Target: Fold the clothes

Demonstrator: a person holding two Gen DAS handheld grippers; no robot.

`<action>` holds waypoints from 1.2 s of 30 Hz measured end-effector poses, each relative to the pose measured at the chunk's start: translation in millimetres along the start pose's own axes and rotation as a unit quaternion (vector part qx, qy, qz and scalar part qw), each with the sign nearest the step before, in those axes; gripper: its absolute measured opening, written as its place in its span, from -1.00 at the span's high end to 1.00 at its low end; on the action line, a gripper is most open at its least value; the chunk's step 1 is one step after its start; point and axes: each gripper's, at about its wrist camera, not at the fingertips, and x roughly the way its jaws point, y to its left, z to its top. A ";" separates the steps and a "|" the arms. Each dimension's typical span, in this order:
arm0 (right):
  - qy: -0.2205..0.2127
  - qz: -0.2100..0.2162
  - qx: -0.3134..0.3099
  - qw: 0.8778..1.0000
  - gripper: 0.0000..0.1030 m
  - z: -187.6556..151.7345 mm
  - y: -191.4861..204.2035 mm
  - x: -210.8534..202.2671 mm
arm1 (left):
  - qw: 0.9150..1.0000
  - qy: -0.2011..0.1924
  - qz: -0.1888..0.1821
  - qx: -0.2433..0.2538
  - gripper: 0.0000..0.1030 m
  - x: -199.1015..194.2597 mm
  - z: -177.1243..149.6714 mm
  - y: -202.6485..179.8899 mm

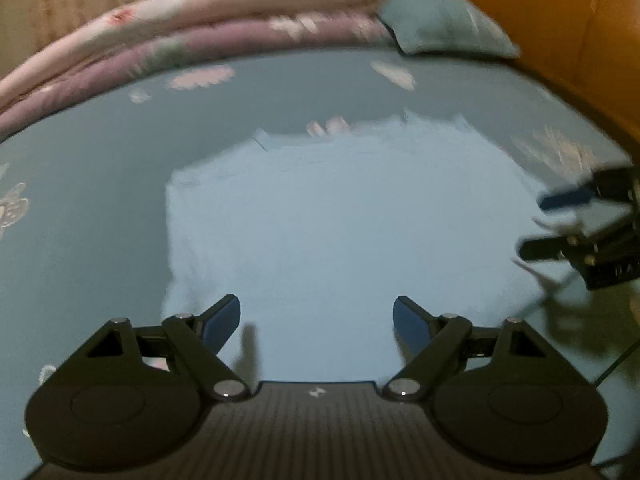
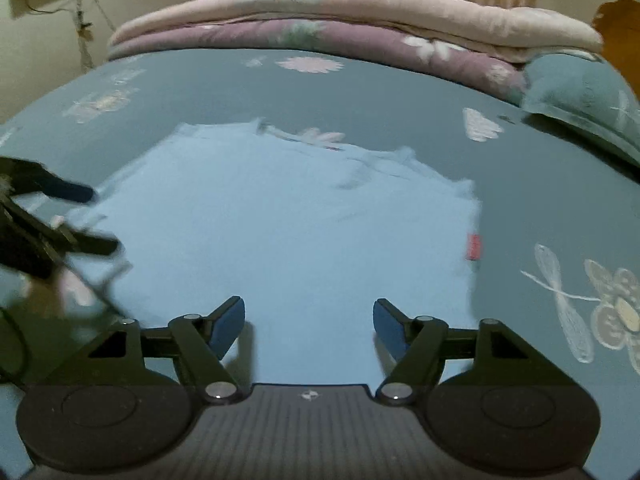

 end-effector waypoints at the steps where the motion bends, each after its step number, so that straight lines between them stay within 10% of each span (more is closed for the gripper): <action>1: 0.006 0.003 0.001 1.000 -0.48 -1.2 5.1 0.7 | 1.000 0.018 0.005 0.001 -0.64 3.0 -2.2 -3.1; 12: -0.003 0.002 0.039 0.999 -0.56 -9.2 -0.5 -28.0 | 0.999 0.013 0.007 -0.034 -0.65 -25.7 -2.1 16.8; 17: 0.009 -0.009 0.061 0.998 -0.57 -18.2 5.2 -37.1 | 0.993 0.076 -0.039 -0.078 -0.65 -4.5 -19.8 28.0; 26: 0.004 -0.048 0.124 0.991 -0.60 -35.7 8.9 -59.5 | 0.996 0.008 -0.088 -0.031 -0.70 -19.8 -10.1 44.1; 30: -0.002 -0.064 0.131 0.989 -0.62 -38.3 32.3 -63.7 | 0.992 0.035 -0.118 -0.042 -0.69 7.5 -14.2 48.7; 36: 0.010 -0.116 0.144 0.983 -0.65 -53.3 58.0 -80.6 | 0.986 -0.014 -0.143 0.082 -0.72 -20.3 -17.8 27.1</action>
